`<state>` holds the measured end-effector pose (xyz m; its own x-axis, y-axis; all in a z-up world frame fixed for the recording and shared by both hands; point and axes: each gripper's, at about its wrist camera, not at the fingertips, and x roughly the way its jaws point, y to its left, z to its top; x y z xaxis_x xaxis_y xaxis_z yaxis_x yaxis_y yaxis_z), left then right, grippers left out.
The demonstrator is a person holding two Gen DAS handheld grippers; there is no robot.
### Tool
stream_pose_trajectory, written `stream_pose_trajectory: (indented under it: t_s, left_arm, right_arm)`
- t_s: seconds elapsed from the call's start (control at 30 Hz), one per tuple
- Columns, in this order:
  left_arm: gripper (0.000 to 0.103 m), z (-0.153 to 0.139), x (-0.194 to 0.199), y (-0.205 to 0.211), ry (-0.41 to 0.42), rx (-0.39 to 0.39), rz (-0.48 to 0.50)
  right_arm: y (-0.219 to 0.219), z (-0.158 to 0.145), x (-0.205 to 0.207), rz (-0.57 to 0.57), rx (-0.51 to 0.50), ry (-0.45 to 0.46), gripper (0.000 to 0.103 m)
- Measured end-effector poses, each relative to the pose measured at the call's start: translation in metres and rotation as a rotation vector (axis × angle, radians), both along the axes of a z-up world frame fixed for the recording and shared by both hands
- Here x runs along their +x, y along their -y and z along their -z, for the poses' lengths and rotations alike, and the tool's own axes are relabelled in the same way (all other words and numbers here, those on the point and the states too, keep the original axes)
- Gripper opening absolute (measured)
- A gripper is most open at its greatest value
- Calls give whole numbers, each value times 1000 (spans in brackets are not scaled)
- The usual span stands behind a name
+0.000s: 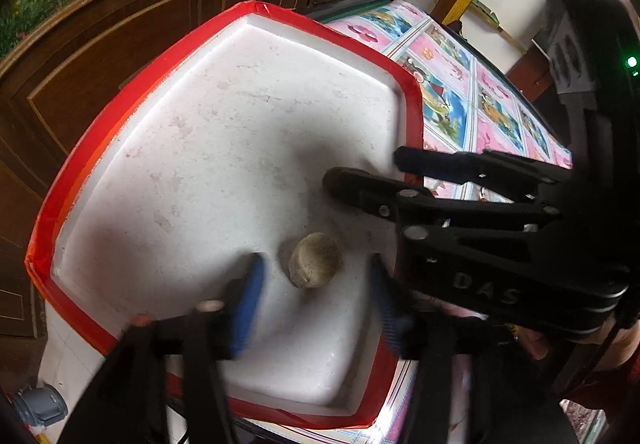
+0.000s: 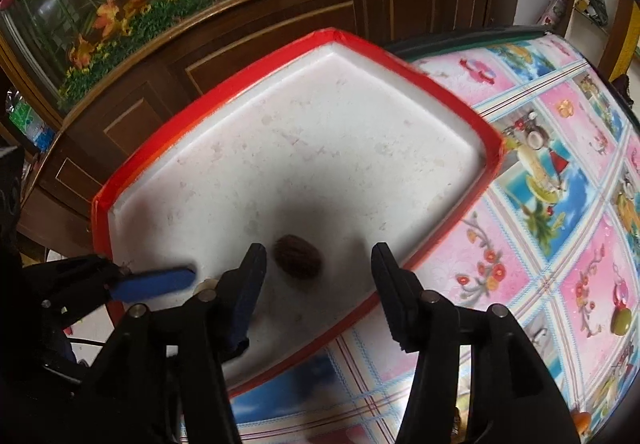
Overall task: Organize fruits
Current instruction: 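Carry the date and beige slice into the red-rimmed tray while both tools open, then move both tools back over the fruits on the tablecloth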
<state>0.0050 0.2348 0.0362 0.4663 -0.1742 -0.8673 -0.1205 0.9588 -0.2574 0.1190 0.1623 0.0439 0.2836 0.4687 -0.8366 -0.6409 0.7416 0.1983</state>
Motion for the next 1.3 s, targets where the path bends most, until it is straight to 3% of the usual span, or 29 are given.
stream_pose_trajectory:
  t_s: [0.17, 0.33, 0.53, 0.97, 1.3]
  left_arm:
    - [67, 0, -4, -2, -9, 10, -24]
    - [70, -6, -13, -5, -3, -1, -58]
    - [75, -18, -24, 4, 28, 19, -55]
    - [75, -29, -42, 69, 43, 56, 117]
    - [75, -15, -40, 119, 11, 79, 241]
  right_arm:
    - [20, -16, -4, 35, 41, 21, 57]
    - [48, -29, -19, 78, 91, 28, 73]
    - [84, -30, -40, 141, 121, 8, 81]
    - [182, -22, -99, 271, 84, 5, 83]
    - [222, -6, -119, 371, 87, -41, 83]
